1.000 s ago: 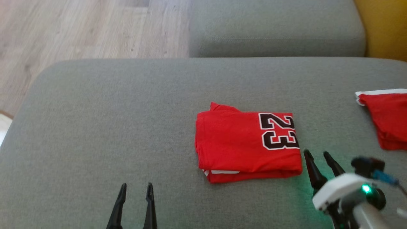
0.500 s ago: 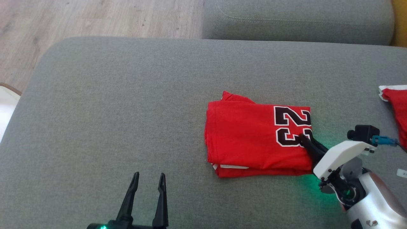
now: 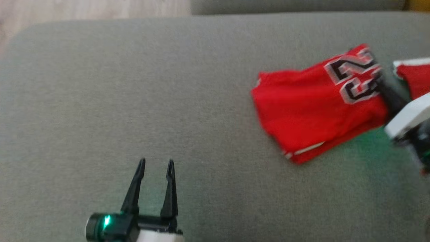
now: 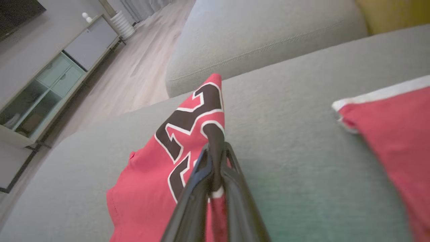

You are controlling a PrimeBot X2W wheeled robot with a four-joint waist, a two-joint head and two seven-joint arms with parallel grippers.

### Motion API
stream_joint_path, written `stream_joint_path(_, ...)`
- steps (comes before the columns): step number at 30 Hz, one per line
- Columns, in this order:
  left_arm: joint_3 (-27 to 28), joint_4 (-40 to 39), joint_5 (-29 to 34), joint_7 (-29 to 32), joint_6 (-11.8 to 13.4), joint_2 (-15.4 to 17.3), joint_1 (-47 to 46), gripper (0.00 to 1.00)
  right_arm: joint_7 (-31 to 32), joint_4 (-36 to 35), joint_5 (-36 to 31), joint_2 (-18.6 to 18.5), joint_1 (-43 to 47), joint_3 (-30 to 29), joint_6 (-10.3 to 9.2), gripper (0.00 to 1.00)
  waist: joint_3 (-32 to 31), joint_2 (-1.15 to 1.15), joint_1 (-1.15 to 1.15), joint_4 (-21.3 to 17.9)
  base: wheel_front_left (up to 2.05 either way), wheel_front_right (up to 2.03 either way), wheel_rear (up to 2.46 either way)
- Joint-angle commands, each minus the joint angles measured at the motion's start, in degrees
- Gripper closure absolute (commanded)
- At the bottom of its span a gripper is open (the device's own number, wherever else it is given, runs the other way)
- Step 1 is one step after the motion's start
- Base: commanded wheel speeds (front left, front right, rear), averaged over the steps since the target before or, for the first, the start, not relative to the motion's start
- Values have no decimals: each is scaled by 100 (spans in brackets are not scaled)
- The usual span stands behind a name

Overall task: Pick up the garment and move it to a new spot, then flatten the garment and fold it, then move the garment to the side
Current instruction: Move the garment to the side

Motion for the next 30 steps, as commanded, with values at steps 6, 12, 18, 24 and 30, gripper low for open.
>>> stream_joint_path(6,111,-351,65,-54,-24,-53,-615,0,164,-667,102,-1159,-298,-380,22,100,886,0,-1,-507,0,0,0)
stream_joint_path(12,155,-451,125,-54,-60,-53,-985,0,296,-839,47,-1881,-274,-985,22,100,1244,0,-1,-685,0,0,0)
stream_joint_path(18,271,-496,276,-54,188,-53,-1201,0,476,-782,-304,-2257,-281,-1458,22,71,1350,0,-1,-703,0,0,0)
stream_joint_path(24,218,-391,229,-54,273,-53,-1191,0,259,-597,-1500,-2023,-213,-1665,22,0,1023,0,-1,-586,0,0,0)
stream_joint_path(30,236,-175,128,-54,318,-53,-885,0,-99,-837,-2181,-932,279,-1348,22,0,261,0,-1,-427,0,0,0)
